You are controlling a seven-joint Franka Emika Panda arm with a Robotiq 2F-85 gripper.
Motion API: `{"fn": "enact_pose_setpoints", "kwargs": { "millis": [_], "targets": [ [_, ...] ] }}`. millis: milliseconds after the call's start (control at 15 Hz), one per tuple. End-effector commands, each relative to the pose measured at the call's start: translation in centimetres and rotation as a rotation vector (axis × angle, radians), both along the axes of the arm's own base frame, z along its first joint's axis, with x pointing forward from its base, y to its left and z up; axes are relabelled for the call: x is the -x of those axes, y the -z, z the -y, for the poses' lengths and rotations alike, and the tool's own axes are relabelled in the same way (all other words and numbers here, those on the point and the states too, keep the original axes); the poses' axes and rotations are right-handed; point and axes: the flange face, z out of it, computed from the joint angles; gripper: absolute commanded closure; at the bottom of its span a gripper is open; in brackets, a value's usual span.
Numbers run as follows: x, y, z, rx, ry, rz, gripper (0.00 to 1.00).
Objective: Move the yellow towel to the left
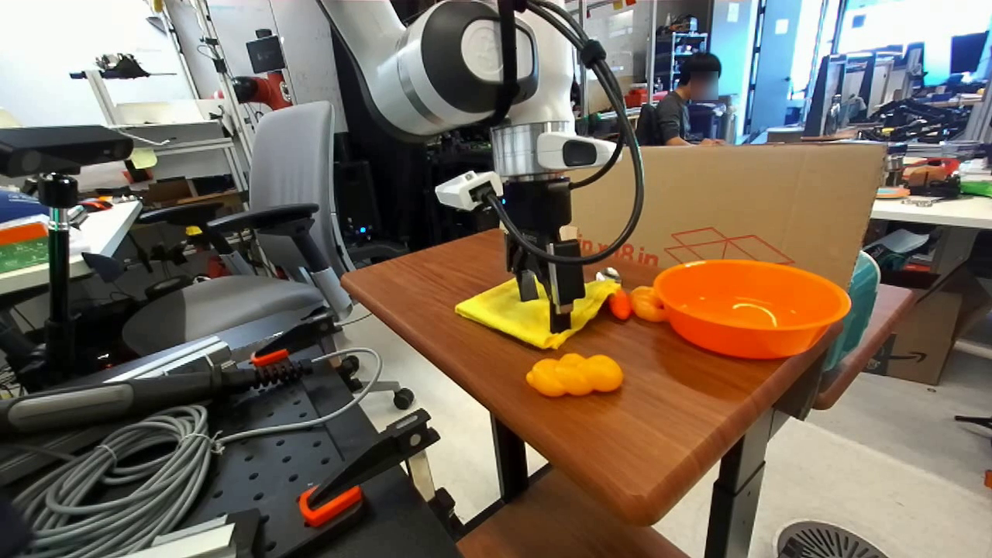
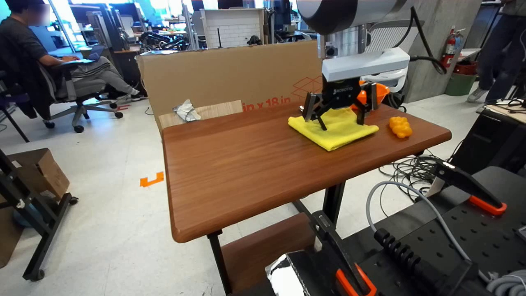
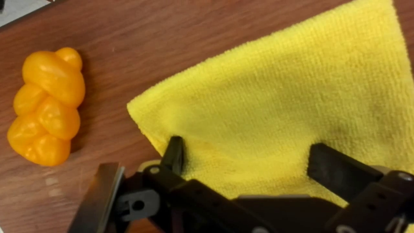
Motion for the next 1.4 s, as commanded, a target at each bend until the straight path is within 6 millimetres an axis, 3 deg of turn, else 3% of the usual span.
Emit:
{"fn": "enact_pose_setpoints", "kwargs": {
  "millis": [0, 1333],
  "targets": [
    [0.2, 1.7, -3.1, 0.035, -0.055, -0.015, 0.0],
    [1.7, 1.4, -20.4, 0.028, -0.27, 0.021, 0.0]
  ]
}}
